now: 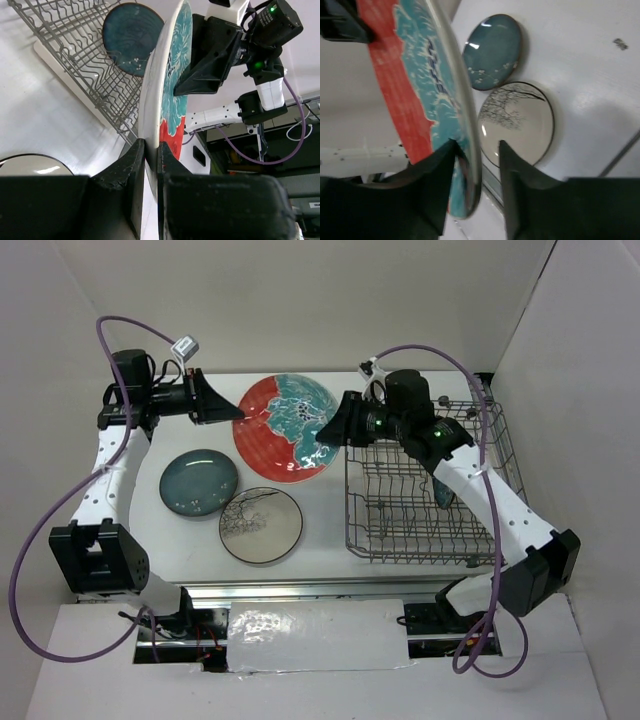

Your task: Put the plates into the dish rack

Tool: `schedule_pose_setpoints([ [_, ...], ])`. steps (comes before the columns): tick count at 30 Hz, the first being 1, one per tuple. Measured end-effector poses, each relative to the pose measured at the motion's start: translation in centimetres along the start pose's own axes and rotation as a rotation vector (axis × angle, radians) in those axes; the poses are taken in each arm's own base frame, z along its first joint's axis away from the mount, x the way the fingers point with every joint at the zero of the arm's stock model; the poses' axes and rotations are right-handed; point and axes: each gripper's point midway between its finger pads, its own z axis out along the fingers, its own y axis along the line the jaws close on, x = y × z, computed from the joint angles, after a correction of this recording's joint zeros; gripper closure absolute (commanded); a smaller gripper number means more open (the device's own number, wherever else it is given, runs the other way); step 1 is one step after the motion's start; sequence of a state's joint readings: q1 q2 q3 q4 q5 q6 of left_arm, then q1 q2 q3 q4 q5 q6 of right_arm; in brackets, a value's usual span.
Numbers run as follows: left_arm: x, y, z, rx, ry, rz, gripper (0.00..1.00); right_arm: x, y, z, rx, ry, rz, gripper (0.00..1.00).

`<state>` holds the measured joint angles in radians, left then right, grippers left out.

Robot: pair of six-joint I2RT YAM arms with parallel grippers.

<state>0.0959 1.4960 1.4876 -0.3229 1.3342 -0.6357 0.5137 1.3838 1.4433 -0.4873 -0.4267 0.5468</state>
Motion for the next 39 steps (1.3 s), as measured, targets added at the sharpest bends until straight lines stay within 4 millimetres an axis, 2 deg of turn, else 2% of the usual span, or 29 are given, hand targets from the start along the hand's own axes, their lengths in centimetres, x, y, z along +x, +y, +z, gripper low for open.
schedule_pose_setpoints([
  [2,0.2,0.2,0.0,0.0,0.001,-0.007,1.0,0.0,0.6,0.1,-0.035,0.004,-0.006,0.75],
  [3,0.3,0.4,0.0,-0.002,0.002,-0.011,1.0,0.0,0.8,0.2,-0.044,0.002,-0.008,0.91],
  [4,0.3,0.6,0.0,-0.006,-0.001,-0.008,1.0,0.1,1.2,0.1,-0.063,0.01,0.011,0.97],
  [7,0.2,1.0,-0.2,-0.015,-0.01,-0.01,1.0,-0.1,1.9,-0.2,-0.093,-0.003,0.013,1.0],
  [8,0.2,1.0,-0.2,-0.013,-0.009,-0.006,0.9,0.1,1.9,-0.4,-0.09,-0.003,0.018,1.0],
  [9,0.2,1.0,-0.2,-0.012,-0.008,-0.005,0.27,0.0,2.0,-0.5,-0.087,-0.012,0.016,1.0],
  [10,0.2,1.1,-0.1,-0.013,-0.005,-0.003,0.1,-0.1,2.1,-0.7,-0.082,-0.02,0.013,1.0],
  [11,0.3,0.8,-0.1,-0.003,0.007,-0.036,0.01,-0.1,1.9,-0.8,-0.059,-0.028,0.003,1.0],
  [14,-0.3,0.3,0.0,-0.013,0.014,-0.071,0.01,0.4,-0.5,-1.5,0.102,-0.043,0.011,1.0],
  [17,-0.8,0.4,0.0,-0.054,0.0,-0.082,0.01,0.1,-4.1,-3.2,0.351,-0.092,0.004,1.0],
  [20,-1.1,1.1,-0.2,-0.117,-0.023,-0.091,0.01,-0.9,-7.2,-6.3,0.589,-0.175,-0.032,1.0],
  [22,-1.2,2.0,-0.3,-0.174,-0.041,-0.102,0.01,-1.5,-8.6,-9.3,0.732,-0.243,-0.067,1.0],
  [26,-1.1,3.4,-0.9,-0.255,-0.064,-0.141,0.01,-2.9,-9.8,-15.3,0.945,-0.366,-0.152,1.0],
  [30,-1.1,4.0,-1.1,-0.285,-0.072,-0.139,0.01,-4.0,-10.4,-18.9,1.085,-0.446,-0.209,1.0],
  [34,-1.0,4.2,-1.2,-0.298,-0.072,-0.147,0.01,-4.2,-10.8,-20.5,1.18,-0.462,-0.258,1.0],
  [39,-0.9,4.4,-1.3,-0.308,-0.071,-0.154,0.01,-4.0,-10.9,-20.9,1.206,-0.451,-0.279,1.0],
])
